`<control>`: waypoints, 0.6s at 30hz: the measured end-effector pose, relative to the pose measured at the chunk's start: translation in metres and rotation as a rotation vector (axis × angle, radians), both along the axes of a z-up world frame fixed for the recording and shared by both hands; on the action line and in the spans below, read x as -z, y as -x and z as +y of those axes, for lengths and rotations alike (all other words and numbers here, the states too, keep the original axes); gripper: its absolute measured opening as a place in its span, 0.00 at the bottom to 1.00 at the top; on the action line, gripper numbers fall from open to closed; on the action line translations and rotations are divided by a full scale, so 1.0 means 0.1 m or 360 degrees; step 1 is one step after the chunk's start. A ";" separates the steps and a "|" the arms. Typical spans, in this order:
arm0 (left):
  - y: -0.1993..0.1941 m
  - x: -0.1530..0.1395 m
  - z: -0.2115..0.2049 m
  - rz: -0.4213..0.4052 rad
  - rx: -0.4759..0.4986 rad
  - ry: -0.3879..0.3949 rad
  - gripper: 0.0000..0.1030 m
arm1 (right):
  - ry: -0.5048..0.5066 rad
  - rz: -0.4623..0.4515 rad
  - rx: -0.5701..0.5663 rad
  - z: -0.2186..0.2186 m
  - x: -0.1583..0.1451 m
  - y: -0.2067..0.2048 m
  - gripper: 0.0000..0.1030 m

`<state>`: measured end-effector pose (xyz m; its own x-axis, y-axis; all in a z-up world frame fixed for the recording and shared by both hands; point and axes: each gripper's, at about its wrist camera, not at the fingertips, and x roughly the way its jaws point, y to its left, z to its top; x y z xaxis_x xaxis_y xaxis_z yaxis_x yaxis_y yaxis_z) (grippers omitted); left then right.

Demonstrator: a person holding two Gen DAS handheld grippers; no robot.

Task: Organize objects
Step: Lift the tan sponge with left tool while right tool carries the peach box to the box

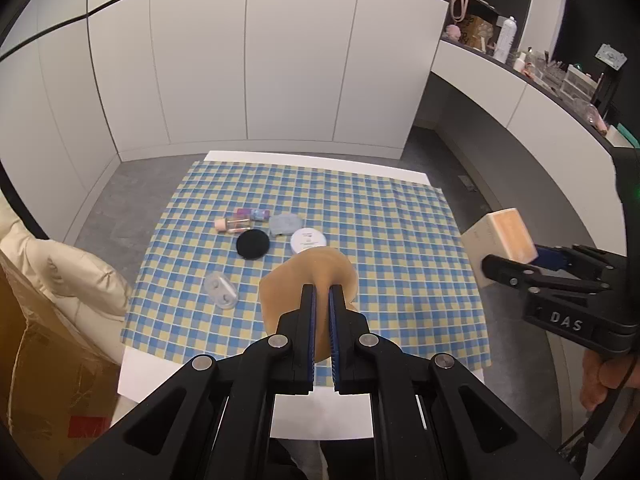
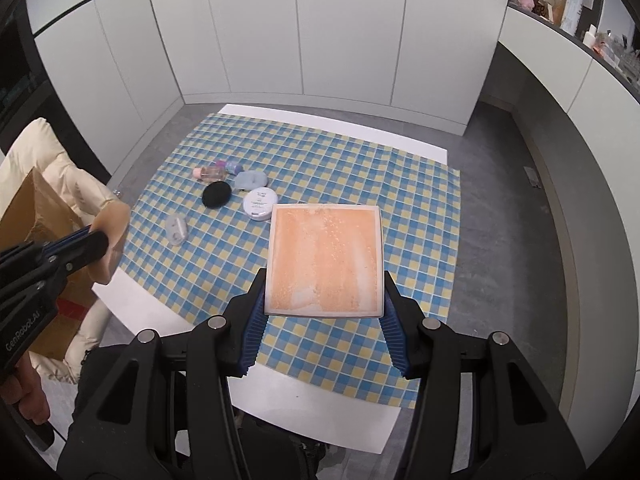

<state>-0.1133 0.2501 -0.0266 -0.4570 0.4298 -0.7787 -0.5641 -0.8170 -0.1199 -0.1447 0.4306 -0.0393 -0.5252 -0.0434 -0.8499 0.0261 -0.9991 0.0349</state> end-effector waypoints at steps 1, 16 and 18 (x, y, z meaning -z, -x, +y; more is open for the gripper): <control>0.01 0.02 0.00 -0.0020 -0.0006 -0.0008 0.05 | 0.0006 0.0002 0.0000 0.00 0.00 0.00 0.52; 0.05 0.12 -0.10 0.0003 -0.0020 0.0022 0.06 | 0.0025 0.0002 0.0009 -0.15 -0.01 0.06 0.52; 0.08 0.13 -0.15 -0.0009 -0.0040 0.0016 0.06 | 0.0034 0.0003 0.0008 -0.19 -0.01 0.08 0.52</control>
<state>-0.1213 0.2351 -0.0395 -0.4632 0.4106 -0.7854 -0.5427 -0.8320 -0.1148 -0.1528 0.4119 -0.0386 -0.5268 -0.0591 -0.8479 0.0212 -0.9982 0.0564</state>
